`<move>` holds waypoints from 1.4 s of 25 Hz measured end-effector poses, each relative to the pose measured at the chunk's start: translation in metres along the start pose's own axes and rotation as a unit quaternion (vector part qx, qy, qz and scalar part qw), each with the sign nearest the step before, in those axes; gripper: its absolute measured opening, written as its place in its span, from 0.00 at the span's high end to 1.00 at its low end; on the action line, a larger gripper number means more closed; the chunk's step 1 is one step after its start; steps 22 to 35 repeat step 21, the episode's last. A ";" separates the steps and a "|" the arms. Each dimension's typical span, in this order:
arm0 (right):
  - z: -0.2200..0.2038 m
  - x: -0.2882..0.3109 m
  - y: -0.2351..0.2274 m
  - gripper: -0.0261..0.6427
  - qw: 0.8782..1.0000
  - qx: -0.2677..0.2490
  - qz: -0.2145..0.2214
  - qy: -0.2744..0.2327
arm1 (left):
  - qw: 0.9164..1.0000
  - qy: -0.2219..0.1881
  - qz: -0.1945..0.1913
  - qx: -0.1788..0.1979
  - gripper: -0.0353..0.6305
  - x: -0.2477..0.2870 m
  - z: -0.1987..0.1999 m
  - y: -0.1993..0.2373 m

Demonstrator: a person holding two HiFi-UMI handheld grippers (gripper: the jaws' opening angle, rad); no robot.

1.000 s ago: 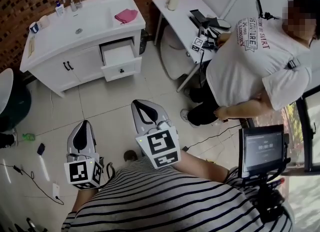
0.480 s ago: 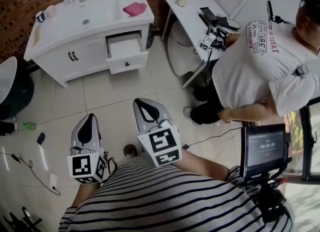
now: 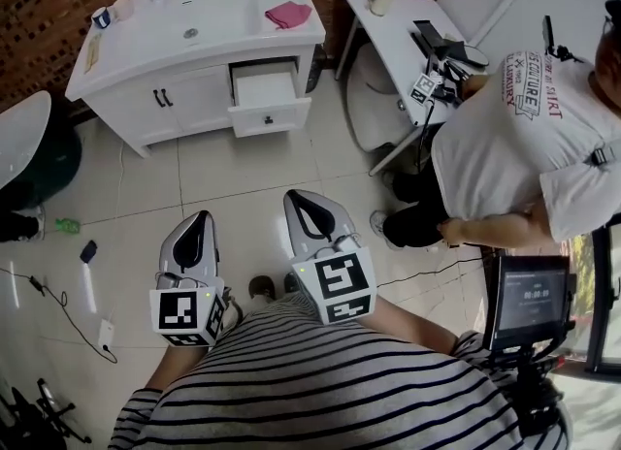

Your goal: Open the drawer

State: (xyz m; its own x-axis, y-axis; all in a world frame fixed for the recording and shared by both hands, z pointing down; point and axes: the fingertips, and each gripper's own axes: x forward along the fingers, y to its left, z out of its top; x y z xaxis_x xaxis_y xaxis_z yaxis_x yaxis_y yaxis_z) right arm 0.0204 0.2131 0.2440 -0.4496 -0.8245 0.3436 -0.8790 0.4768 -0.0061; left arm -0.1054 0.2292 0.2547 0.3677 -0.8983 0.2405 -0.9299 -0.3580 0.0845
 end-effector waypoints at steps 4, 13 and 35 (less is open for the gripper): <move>0.002 0.001 0.001 0.96 1.000 0.001 -0.003 -0.002 | 1.000 0.001 -0.002 0.001 0.92 -0.001 0.001 0.002; 0.001 0.005 0.005 0.96 1.000 0.000 0.000 -0.001 | 1.000 0.002 0.000 0.001 0.92 -0.002 0.000 0.007; 0.000 0.008 -0.002 0.96 1.000 -0.004 0.003 0.003 | 1.000 0.006 0.000 0.002 0.92 0.006 0.002 0.003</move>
